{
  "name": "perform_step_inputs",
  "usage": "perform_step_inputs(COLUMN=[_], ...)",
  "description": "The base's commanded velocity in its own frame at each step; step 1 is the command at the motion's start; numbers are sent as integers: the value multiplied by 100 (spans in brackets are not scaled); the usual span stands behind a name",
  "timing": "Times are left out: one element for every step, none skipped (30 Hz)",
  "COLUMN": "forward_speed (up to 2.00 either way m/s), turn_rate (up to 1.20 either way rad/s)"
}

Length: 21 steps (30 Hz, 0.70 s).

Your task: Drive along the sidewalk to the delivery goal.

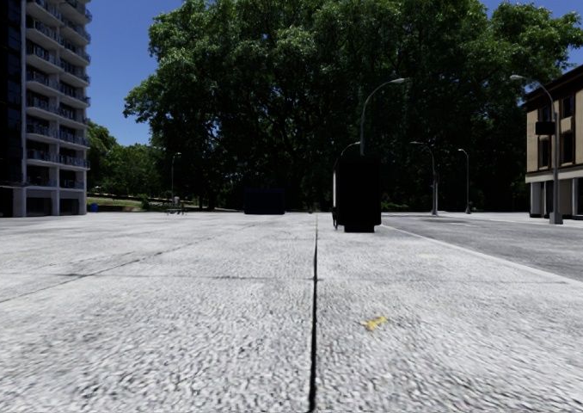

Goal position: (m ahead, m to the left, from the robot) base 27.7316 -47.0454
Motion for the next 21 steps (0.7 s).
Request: perform_step_inputs(forward_speed=[200, 200, 200, 200, 200, 200, 200, 200, 200, 200, 200, 200, 200, 200, 200, 200, 200, 200, 200, 200, 200], turn_rate=[0, 0, 0, 0, 0, 0, 0, 0, 0, 0, 0, 0, 0, 0, 0, 0, 0, 0, 0, 0, 0])
